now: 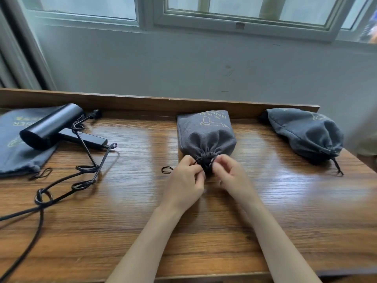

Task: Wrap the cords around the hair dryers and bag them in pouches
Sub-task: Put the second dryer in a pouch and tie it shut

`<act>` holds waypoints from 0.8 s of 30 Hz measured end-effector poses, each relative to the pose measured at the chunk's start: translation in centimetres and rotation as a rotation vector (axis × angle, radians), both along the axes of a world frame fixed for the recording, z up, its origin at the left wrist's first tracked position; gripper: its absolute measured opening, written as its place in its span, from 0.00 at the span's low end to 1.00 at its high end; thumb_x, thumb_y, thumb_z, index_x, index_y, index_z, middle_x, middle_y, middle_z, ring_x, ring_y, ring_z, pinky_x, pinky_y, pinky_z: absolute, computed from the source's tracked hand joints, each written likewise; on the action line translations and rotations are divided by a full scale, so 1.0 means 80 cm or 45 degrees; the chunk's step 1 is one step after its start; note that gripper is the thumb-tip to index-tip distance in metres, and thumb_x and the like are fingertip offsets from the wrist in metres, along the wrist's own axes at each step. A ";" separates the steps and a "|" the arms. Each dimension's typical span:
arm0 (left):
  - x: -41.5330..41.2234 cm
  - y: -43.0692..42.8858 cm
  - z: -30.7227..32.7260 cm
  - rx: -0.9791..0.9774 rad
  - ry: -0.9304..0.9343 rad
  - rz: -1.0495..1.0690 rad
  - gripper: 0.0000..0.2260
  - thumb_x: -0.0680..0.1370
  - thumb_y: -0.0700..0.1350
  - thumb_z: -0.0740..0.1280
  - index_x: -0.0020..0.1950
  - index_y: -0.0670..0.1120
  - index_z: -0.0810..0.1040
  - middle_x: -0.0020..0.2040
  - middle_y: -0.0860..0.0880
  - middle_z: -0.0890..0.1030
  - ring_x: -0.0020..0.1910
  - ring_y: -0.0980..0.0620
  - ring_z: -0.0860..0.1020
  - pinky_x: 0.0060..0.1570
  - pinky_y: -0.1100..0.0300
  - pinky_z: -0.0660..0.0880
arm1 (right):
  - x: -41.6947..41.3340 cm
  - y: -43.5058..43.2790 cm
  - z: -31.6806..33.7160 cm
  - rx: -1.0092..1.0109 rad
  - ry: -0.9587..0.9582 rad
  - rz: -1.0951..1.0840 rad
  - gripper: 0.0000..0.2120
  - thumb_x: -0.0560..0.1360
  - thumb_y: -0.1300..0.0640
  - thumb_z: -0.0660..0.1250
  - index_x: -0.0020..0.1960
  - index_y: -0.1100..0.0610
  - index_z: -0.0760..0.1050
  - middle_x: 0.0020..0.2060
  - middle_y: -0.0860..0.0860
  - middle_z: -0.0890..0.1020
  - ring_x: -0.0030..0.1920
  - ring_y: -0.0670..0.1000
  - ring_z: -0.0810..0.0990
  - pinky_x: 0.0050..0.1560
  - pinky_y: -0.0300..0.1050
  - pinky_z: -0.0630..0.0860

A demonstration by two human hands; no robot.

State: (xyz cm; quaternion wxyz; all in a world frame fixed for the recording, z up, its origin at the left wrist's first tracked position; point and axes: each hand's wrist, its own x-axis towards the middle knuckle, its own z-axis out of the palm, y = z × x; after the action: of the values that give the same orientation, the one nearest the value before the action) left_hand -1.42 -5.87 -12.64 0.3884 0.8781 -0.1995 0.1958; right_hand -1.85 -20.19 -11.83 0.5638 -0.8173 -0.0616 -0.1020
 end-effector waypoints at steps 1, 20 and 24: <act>0.002 0.002 0.000 -0.042 0.037 0.026 0.11 0.75 0.42 0.64 0.34 0.41 0.78 0.40 0.51 0.72 0.36 0.54 0.72 0.37 0.60 0.68 | 0.000 -0.001 0.006 0.195 0.071 -0.065 0.10 0.76 0.61 0.59 0.37 0.52 0.70 0.29 0.47 0.72 0.28 0.42 0.70 0.27 0.35 0.66; 0.003 0.008 0.019 -0.585 0.687 0.083 0.15 0.75 0.38 0.60 0.27 0.45 0.69 0.20 0.55 0.64 0.25 0.55 0.63 0.30 0.61 0.60 | -0.007 -0.027 0.025 1.302 -0.098 -0.576 0.12 0.77 0.67 0.50 0.41 0.55 0.66 0.21 0.43 0.59 0.20 0.42 0.57 0.21 0.34 0.60; 0.006 0.006 0.019 -0.818 0.752 0.141 0.16 0.74 0.37 0.60 0.25 0.46 0.69 0.23 0.53 0.70 0.26 0.54 0.63 0.29 0.61 0.59 | -0.010 -0.026 0.017 0.582 -0.243 -0.735 0.12 0.79 0.64 0.52 0.41 0.52 0.68 0.24 0.44 0.65 0.22 0.42 0.64 0.27 0.43 0.67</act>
State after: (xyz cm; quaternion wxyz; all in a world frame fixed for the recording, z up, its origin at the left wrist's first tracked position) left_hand -0.95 -5.43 -11.09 0.6711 0.7403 0.0386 0.0089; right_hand -2.64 -22.29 -10.44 0.6714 -0.6409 0.1433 -0.3435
